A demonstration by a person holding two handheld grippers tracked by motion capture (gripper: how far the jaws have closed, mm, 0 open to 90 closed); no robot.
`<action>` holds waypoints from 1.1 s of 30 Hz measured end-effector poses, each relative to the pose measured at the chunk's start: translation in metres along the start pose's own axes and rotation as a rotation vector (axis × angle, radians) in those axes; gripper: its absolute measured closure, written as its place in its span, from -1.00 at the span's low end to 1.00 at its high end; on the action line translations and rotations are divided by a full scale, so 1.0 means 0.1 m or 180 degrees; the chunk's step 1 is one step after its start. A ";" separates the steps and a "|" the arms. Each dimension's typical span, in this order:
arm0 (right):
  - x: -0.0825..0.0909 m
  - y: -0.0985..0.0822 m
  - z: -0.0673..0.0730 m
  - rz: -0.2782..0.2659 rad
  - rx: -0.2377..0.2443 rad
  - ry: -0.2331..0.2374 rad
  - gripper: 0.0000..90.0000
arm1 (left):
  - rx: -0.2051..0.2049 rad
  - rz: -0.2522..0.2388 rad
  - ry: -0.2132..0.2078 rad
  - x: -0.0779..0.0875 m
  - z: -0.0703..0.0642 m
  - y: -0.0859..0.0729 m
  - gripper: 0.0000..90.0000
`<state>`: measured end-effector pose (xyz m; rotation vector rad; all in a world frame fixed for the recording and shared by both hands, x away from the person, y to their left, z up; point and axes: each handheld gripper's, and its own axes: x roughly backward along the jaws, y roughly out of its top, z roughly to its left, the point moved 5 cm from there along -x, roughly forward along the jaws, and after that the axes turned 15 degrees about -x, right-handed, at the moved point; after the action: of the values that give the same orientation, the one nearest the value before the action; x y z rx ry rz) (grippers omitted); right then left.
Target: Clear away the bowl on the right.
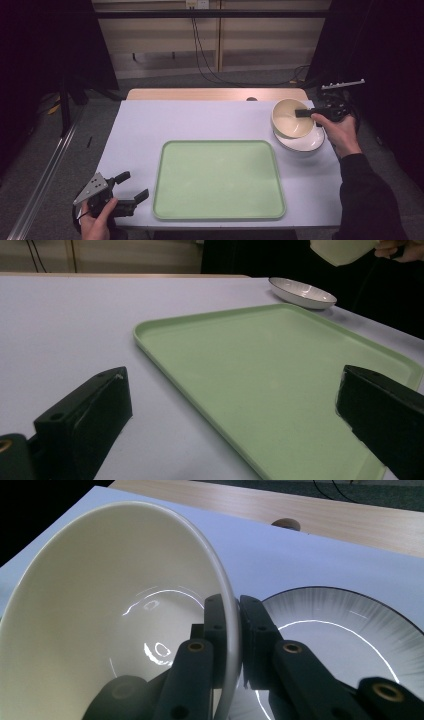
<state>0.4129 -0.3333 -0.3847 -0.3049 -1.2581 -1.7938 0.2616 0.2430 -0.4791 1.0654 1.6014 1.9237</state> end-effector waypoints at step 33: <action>-0.64 -0.22 0.34 0.0495 0.0185 -0.0053 0.86 | -0.0008 0.0009 0.0011 0.00 0.00 0.00 -0.97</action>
<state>0.4227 -0.2693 -0.4235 -0.3752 -1.2609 -1.6230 0.2619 0.2431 -0.4793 1.0644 1.5998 1.9299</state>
